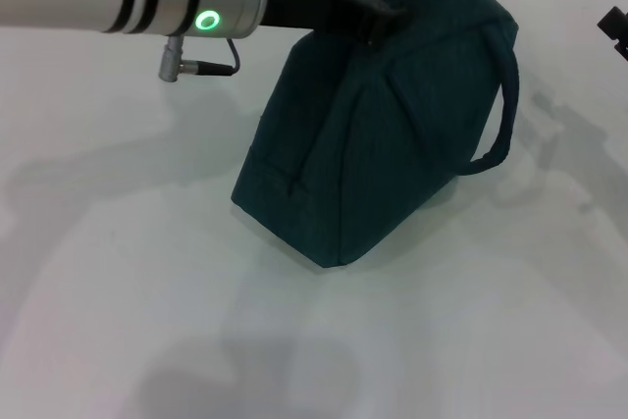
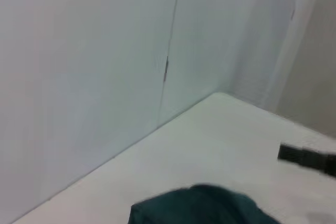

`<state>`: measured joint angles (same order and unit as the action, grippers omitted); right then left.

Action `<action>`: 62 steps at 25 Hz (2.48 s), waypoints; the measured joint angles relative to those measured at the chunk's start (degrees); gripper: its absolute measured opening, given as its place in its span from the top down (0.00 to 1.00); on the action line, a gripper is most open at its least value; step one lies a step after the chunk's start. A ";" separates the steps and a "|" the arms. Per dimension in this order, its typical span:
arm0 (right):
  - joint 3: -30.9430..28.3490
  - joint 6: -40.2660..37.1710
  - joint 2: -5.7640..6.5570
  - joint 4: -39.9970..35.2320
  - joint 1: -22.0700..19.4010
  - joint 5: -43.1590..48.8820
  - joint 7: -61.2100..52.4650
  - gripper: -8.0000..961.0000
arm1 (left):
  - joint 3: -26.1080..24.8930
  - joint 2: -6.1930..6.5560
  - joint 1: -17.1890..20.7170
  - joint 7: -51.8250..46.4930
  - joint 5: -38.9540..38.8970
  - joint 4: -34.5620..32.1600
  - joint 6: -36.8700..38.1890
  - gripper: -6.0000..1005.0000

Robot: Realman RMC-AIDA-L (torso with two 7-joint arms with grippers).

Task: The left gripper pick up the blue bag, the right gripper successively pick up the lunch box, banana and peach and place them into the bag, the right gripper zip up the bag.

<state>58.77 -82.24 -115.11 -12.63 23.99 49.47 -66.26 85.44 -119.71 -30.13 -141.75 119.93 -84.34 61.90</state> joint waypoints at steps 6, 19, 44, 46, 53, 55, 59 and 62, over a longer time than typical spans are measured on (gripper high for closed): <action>0.03 -2.12 0.46 -0.09 -0.74 0.27 0.57 0.54 | -2.41 0.07 3.33 6.23 -8.89 -0.35 -0.96 0.70; 0.68 -21.31 3.58 -14.88 -7.44 11.78 1.86 0.09 | -13.90 0.25 18.26 31.62 -27.42 -0.24 14.74 0.25; 0.57 -8.86 1.35 -7.37 -12.26 35.67 19.57 0.09 | -27.98 0.23 22.93 81.67 -26.72 47.22 26.47 0.12; 0.61 -8.71 1.12 -7.37 -12.04 36.53 19.78 0.09 | -27.85 0.18 23.06 81.81 -26.60 47.25 27.41 0.12; 0.22 -8.66 0.61 -7.63 -11.75 37.50 20.11 0.09 | -28.18 0.29 23.25 82.47 -26.84 47.43 28.80 0.12; 0.15 -8.65 0.60 -7.63 -11.76 37.36 20.21 0.09 | -28.21 0.30 23.26 82.52 -26.91 47.47 28.81 0.12; 0.11 -8.63 0.59 -7.70 -11.78 37.29 20.36 0.09 | -28.24 0.31 23.18 82.57 -26.91 47.51 28.83 0.12; 0.05 -8.63 0.59 -7.69 -11.82 37.28 20.51 0.09 | -28.25 0.25 23.19 82.59 -26.91 47.53 28.91 0.12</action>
<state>58.83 -90.87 -114.52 -20.32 12.17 86.75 -45.76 57.19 -119.46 -6.94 -59.15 93.02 -36.81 90.81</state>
